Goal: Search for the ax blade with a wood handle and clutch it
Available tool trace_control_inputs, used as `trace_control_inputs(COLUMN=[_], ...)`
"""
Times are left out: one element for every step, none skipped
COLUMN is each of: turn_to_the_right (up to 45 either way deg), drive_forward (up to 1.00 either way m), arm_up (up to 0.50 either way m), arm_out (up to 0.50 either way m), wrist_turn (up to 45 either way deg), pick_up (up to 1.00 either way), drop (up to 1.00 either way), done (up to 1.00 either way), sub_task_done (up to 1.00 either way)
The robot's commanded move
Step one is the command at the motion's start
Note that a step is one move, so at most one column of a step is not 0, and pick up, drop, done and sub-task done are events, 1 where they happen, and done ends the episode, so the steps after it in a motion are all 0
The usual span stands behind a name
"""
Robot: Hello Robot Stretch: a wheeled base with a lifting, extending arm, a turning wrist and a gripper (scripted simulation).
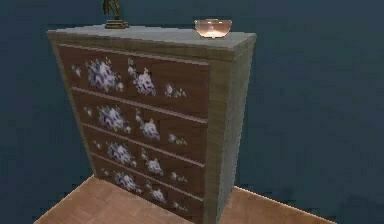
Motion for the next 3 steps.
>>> trace_control_inputs(turn_to_the_right=[0.0,0.0,0.0], drive_forward=[0.00,0.00,0.00], arm_up=[0.00,0.00,0.00], arm_out=[0.00,0.00,0.00], wrist_turn=[45.0,45.0,45.0], pick_up=[0.00,0.00,0.00], drop=[0.00,0.00,0.00], done=[0.00,0.00,0.00], sub_task_done=[0.00,0.00,0.00])
